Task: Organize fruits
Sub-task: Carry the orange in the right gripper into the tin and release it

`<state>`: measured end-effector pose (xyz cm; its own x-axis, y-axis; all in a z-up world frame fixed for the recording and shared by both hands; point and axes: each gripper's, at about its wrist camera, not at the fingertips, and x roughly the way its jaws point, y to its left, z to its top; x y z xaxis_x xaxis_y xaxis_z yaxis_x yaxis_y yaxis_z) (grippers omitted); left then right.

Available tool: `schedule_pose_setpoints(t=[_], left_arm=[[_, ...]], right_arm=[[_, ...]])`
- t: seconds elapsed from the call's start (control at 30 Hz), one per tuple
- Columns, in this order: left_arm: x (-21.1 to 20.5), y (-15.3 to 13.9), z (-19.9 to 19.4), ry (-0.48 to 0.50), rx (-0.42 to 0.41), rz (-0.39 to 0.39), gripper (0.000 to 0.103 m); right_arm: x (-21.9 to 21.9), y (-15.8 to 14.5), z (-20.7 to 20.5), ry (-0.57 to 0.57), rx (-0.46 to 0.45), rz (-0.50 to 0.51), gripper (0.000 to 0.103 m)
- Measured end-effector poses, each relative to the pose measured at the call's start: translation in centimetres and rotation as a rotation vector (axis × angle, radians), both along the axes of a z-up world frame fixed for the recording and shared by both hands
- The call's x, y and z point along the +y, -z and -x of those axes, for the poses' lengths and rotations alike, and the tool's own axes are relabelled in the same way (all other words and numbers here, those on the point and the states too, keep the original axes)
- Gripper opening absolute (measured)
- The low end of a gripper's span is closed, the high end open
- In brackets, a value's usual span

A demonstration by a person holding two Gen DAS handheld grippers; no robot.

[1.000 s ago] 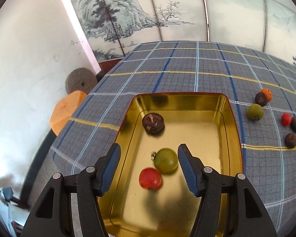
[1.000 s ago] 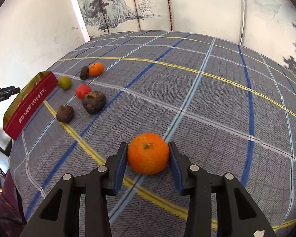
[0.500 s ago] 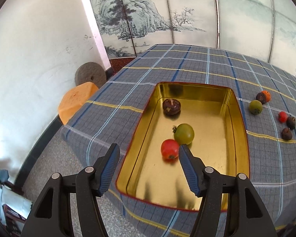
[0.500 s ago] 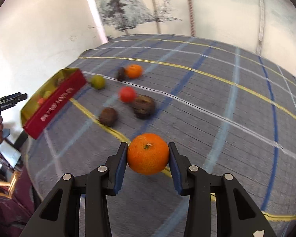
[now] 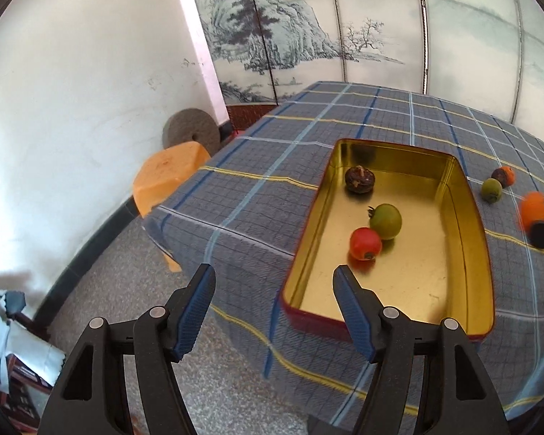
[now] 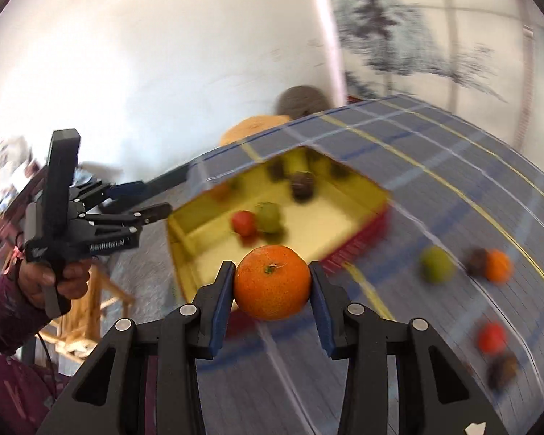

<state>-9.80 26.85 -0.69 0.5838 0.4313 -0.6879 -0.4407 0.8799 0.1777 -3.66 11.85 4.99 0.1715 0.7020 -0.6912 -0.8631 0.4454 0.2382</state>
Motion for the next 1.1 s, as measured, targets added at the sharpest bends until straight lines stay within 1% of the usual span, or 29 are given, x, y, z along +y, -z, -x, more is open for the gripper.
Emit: schedule_pose_setpoints(t=[0.1, 0.27, 0.4, 0.6, 0.77, 0.83, 0.93, 1.1], left_arm=[[0.1, -0.2, 0.8, 0.008, -0.01, -0.013, 0.068], [1.0, -0.3, 1.5, 0.022, -0.029, 0.058, 0.069], [1.3, -0.2, 1.9, 0.021, -0.031, 0.059, 0.069], [1.2, 0.0, 2.2, 0.028, -0.025, 0.039, 0.071], [1.4, 0.2, 2.5, 0.014, -0.03, 0.042, 0.074], [1.6, 0.3, 2.7, 0.01, -0.028, 0.043, 0.078], [1.9, 0.5, 2.8, 0.005, -0.022, 0.043, 0.079], [1.9, 0.7, 2.7, 0.006, -0.009, 0.048, 0.081]], right_arm=[[3.8, 1.2, -0.2, -0.07, 0.019, 0.051, 0.038], [8.2, 3.2, -0.1, -0.137, 0.02, 0.149, 0.038], [9.9, 4.7, -0.6, -0.146, 0.035, 0.213, 0.038], [11.6, 6.1, -0.8, -0.145, 0.047, 0.275, 0.038], [12.8, 6.8, -0.4, -0.16, 0.048, 0.3, 0.038], [13.3, 7.0, -0.3, -0.165, 0.054, 0.3, 0.038], [14.0, 7.2, -0.2, -0.171, 0.055, 0.301, 0.038], [14.6, 6.8, 0.0, -0.173, 0.057, 0.255, 0.041]])
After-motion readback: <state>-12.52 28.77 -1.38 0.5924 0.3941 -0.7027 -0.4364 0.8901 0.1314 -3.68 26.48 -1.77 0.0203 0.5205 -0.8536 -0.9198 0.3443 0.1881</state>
